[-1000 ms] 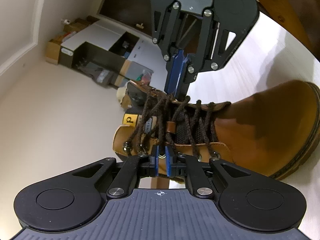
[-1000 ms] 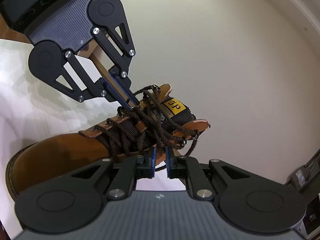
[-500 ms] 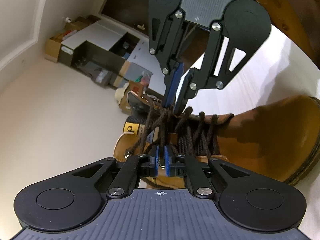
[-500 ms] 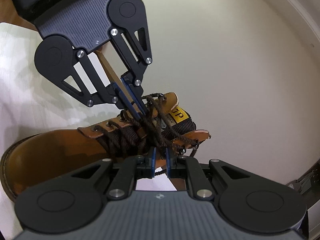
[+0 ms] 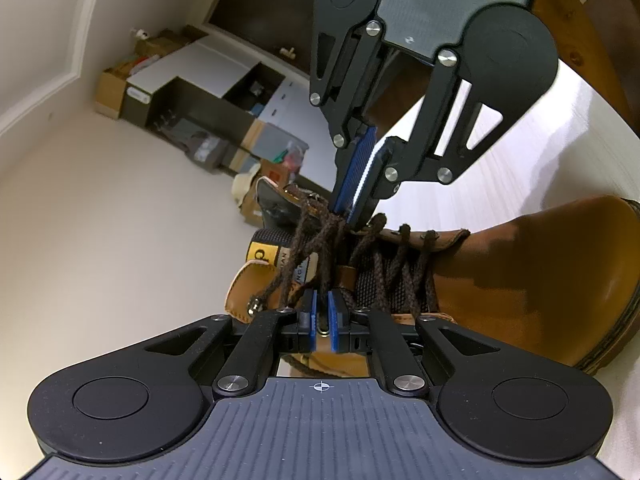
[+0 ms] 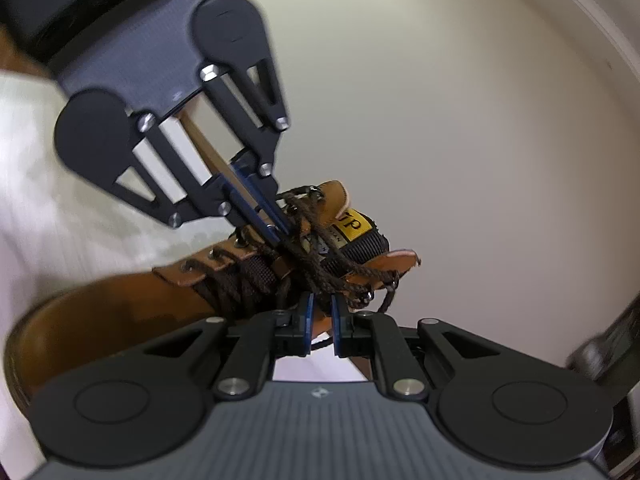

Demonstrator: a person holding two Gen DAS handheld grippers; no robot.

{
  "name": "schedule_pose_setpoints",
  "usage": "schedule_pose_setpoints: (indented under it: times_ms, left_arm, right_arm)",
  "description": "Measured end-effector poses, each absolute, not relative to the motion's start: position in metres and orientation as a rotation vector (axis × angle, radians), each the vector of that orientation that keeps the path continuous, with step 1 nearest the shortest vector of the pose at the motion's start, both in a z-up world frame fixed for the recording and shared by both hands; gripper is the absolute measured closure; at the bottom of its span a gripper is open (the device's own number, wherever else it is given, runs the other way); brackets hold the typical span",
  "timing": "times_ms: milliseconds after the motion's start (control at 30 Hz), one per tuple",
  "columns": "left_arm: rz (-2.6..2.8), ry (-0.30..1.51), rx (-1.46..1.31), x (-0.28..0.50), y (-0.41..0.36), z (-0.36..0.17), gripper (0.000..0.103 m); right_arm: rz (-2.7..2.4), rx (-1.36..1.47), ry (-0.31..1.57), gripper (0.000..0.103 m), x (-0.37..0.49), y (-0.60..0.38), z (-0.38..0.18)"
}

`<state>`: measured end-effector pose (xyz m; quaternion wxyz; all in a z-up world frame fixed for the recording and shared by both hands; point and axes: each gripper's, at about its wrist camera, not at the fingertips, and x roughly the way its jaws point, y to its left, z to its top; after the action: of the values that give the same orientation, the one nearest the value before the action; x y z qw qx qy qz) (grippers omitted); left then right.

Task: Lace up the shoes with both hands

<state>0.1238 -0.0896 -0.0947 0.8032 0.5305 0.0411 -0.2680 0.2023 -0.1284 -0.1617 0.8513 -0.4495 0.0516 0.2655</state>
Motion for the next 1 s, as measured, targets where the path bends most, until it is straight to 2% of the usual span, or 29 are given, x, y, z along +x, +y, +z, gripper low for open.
schedule_pose_setpoints:
  times_ms: [67,333,533,567,667,1000]
  left_arm:
    - [-0.577,0.11,1.111,0.125,-0.091,-0.093,0.1]
    - [-0.656,0.135,0.994,0.114,-0.088,-0.076,0.101]
    - [-0.651,0.134,0.973,0.11,-0.082,-0.072,0.099]
    - [-0.654,0.131,0.973,0.108,-0.08,-0.071,0.095]
    - [-0.637,0.102,0.98,0.103,-0.075,-0.065,0.096]
    - [-0.544,0.033,1.103,0.115,-0.084,-0.07,0.086]
  right_arm:
    - [0.548,-0.997,0.099,0.1,0.21,-0.12,-0.17]
    - [0.633,-0.932,0.105,0.101,0.233,-0.104,-0.176]
    - [0.623,-0.95,0.107,0.099,0.276,-0.091,-0.199]
    - [0.629,-0.948,0.11,0.098,0.279,-0.09,-0.201]
    - [0.612,-0.905,0.108,0.089,0.285,-0.1,-0.196]
    - [0.501,-0.949,0.077,0.09,0.353,-0.079,-0.211]
